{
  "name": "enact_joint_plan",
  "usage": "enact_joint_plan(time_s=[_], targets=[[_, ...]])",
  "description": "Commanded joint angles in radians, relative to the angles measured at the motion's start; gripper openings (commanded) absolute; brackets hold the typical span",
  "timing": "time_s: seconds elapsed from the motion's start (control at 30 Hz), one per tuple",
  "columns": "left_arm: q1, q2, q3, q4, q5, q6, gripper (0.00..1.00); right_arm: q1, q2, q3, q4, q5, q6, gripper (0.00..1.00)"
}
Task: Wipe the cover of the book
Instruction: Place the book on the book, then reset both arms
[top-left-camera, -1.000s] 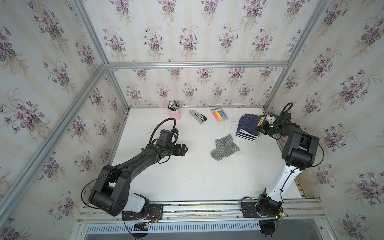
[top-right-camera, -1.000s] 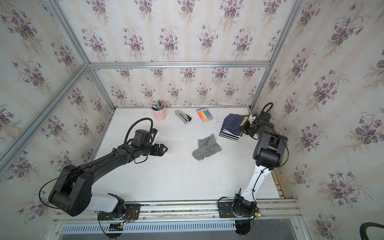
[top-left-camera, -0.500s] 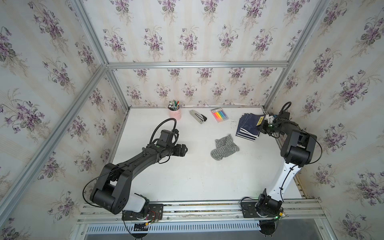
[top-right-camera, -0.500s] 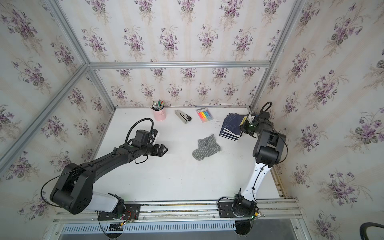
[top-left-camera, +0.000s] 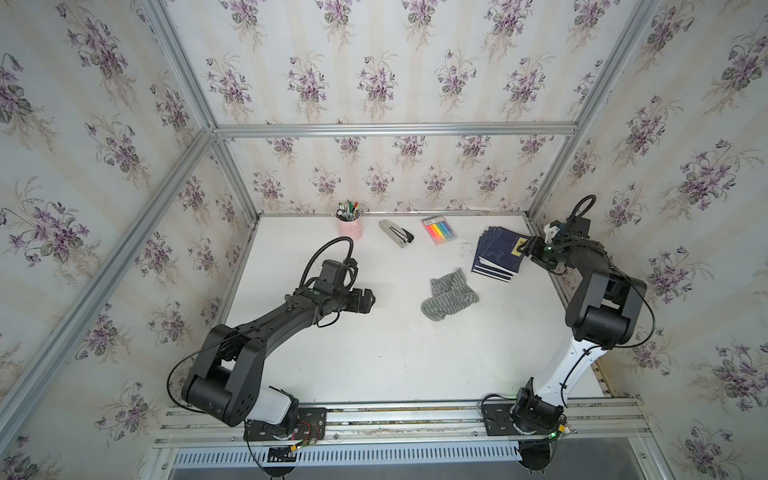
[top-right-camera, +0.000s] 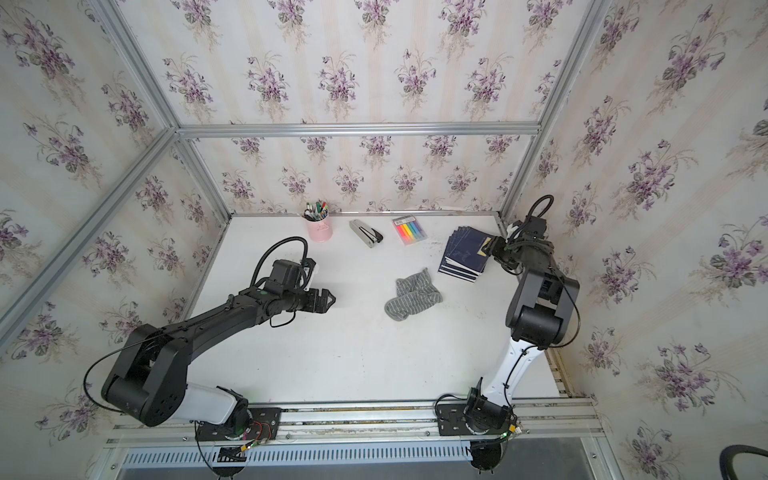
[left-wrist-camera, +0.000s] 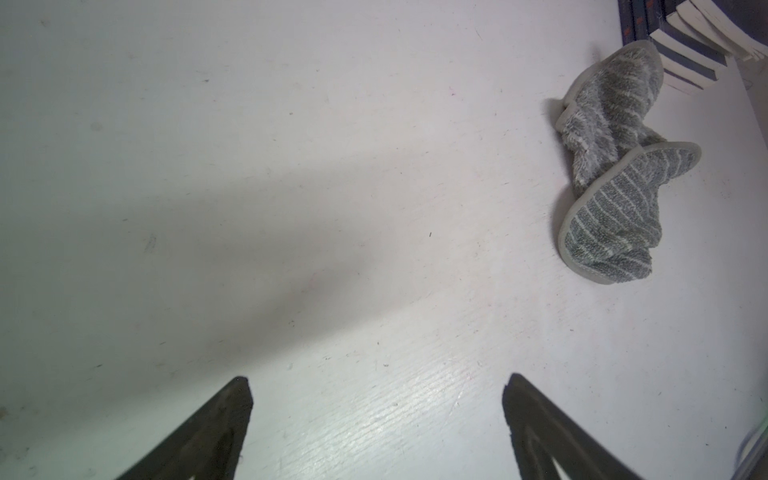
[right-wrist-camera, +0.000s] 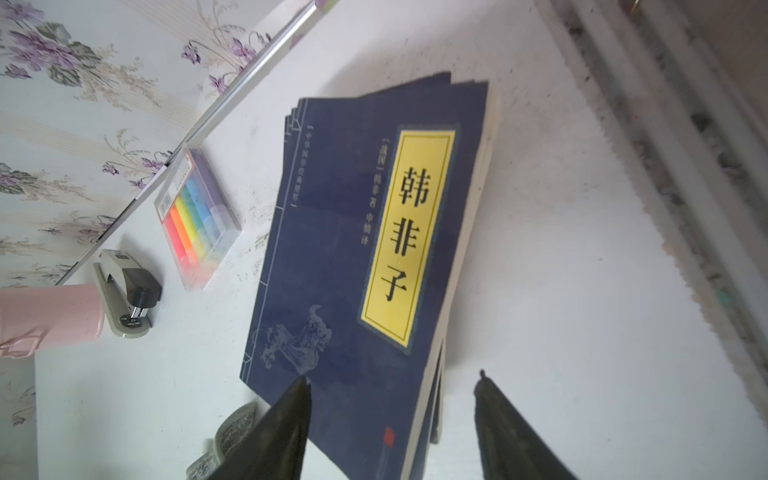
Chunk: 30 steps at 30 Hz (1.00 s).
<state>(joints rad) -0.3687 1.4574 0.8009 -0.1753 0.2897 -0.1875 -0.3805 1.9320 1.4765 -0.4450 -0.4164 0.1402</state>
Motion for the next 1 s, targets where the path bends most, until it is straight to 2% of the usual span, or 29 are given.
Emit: enact_joint_plan(time_s=[0.0,0.13,0.23,0.37,0.43,0.57,0.67,0.73,0.8,0.83,0.97], targets=[[0.004,-0.003,0.002,0.016,-0.022,0.019,0.97,0.000,-0.056,-0.033,0.012,0.095,0.011,0.64],[0.027,-0.009,0.001,0.018,-0.040,0.030,1.00,0.005,-0.153,-0.188,0.185,0.073,0.029,0.65],[0.081,-0.015,0.005,0.013,-0.062,0.041,1.00,0.042,-0.269,-0.357,0.364,0.090,0.038,0.65],[0.241,-0.036,-0.036,0.091,-0.007,-0.034,1.00,0.101,-0.454,-0.627,0.661,0.211,0.033,0.67],[0.290,-0.083,-0.035,0.092,-0.009,-0.017,1.00,0.103,-0.510,-0.745,0.808,0.247,0.041,0.68],[0.306,-0.130,-0.035,0.071,-0.247,0.067,1.00,0.104,-0.550,-0.878,0.977,0.274,0.068,0.68],[0.323,-0.148,-0.121,0.216,-0.347,0.105,1.00,0.109,-0.565,-0.982,1.125,0.278,0.084,0.71],[0.326,-0.154,-0.215,0.387,-0.396,0.132,1.00,0.120,-0.579,-1.076,1.278,0.282,0.079,0.72],[0.329,-0.142,-0.320,0.616,-0.437,0.150,1.00,0.127,-0.611,-1.112,1.322,0.293,0.071,0.73],[0.333,-0.140,-0.341,0.671,-0.448,0.147,1.00,0.129,-0.616,-1.135,1.367,0.292,0.065,0.73],[0.335,-0.141,-0.344,0.688,-0.433,0.160,1.00,0.137,-0.641,-1.152,1.362,0.294,0.065,0.73]])
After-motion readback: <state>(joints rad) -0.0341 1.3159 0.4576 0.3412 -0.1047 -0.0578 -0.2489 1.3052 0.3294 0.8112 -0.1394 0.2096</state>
